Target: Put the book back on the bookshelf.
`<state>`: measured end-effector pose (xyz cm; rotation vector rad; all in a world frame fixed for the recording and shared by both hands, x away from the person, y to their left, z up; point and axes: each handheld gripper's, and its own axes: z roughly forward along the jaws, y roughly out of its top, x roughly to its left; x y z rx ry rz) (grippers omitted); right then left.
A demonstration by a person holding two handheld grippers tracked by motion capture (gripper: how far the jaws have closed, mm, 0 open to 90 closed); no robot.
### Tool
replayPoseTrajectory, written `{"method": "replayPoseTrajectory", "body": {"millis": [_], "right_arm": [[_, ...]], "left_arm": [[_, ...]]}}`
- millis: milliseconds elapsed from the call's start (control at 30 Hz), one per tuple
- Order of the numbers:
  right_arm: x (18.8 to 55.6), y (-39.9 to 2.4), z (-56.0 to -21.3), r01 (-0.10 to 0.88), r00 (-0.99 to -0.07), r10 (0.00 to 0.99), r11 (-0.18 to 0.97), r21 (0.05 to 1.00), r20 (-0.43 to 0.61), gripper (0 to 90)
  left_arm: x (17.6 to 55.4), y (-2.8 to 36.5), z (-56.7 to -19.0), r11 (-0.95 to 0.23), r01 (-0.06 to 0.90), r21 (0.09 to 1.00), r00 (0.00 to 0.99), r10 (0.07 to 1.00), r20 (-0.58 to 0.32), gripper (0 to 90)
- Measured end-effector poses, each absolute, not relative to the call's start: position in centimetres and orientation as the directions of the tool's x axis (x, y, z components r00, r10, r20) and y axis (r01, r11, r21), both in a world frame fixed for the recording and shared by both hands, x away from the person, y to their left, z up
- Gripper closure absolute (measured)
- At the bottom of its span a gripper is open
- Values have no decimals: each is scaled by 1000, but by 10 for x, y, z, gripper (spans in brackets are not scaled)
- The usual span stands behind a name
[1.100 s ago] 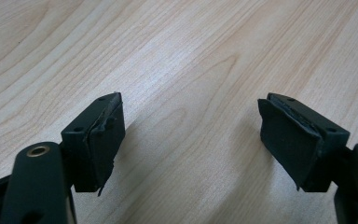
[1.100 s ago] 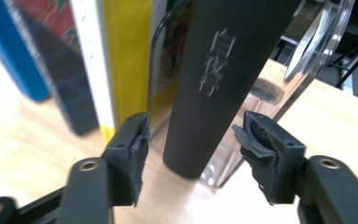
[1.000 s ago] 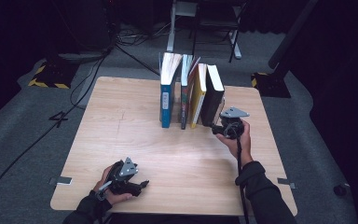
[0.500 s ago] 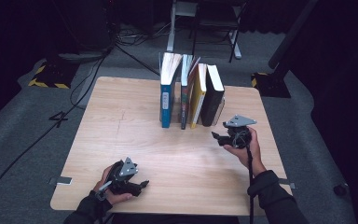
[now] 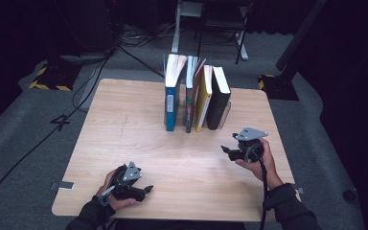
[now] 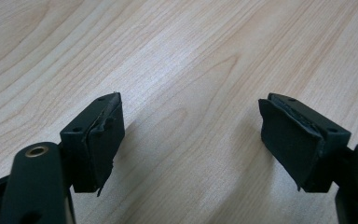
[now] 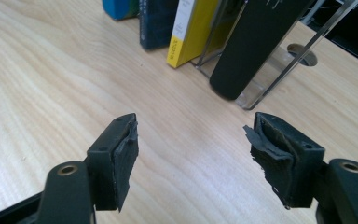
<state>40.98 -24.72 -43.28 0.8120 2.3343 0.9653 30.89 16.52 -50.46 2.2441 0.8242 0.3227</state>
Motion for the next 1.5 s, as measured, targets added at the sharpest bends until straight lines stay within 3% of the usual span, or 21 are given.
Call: {"method": "replayPoseTrajectory", "body": {"millis": [300,633,967,1500], "right_arm": [[392,-264,-438,314,-727,642,628,712,-244,298],[369,-291,-455,336,-739,637,630,701,-219,298],[342,-323,-470,375,-732,663,584,720,-156,326],[313,-370,-497,459,-696,716,502,733,-54,291]], "left_arm": [[308,165,-505,-542,464,701,765,644,-8,219],[308,165,-505,-542,465,699,764,645,-8,219],[309,165,-505,-542,467,699,764,645,-11,219],[309,165,-505,-540,467,700,765,644,-12,219]]}}
